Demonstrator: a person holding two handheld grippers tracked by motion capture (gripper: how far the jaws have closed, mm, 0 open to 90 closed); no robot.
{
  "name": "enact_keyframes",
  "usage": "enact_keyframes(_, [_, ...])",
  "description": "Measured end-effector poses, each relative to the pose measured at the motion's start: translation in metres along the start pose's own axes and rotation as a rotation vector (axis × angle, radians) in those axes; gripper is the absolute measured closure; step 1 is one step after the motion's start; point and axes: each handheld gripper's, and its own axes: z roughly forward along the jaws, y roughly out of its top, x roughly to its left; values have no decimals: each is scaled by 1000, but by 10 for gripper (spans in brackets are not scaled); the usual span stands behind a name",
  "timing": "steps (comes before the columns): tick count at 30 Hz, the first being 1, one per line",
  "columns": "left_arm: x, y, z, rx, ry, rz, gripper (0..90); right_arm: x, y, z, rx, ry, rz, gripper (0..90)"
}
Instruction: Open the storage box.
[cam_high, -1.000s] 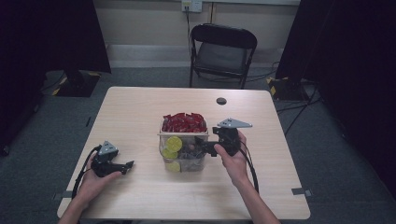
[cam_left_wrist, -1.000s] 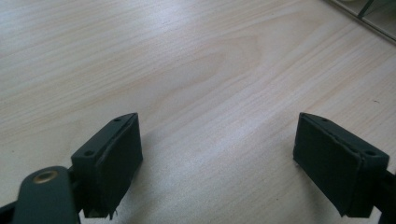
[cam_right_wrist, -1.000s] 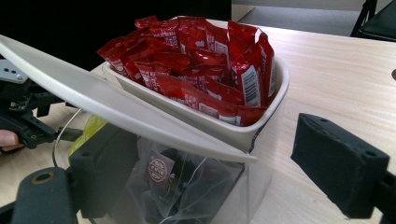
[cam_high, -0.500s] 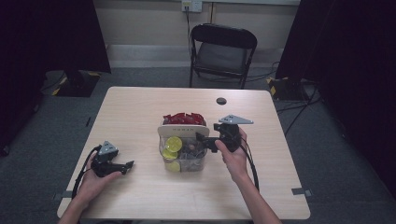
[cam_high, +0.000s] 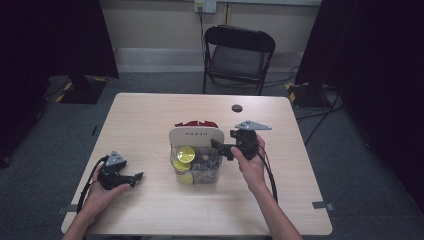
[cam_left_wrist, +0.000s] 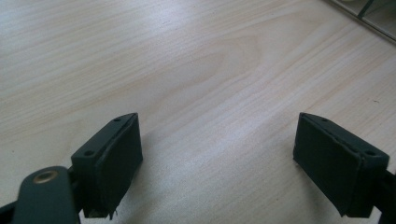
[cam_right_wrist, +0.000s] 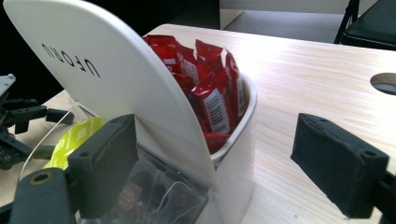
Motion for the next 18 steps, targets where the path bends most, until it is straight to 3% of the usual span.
enact_keyframes(7, [1,0,0,2,-5,4,150,-5,0,0,6,-24,9,138])
enact_keyframes(18, [-1,0,-2,-1,7,-1,177,-10,-5,-2,2,-24,17,141])
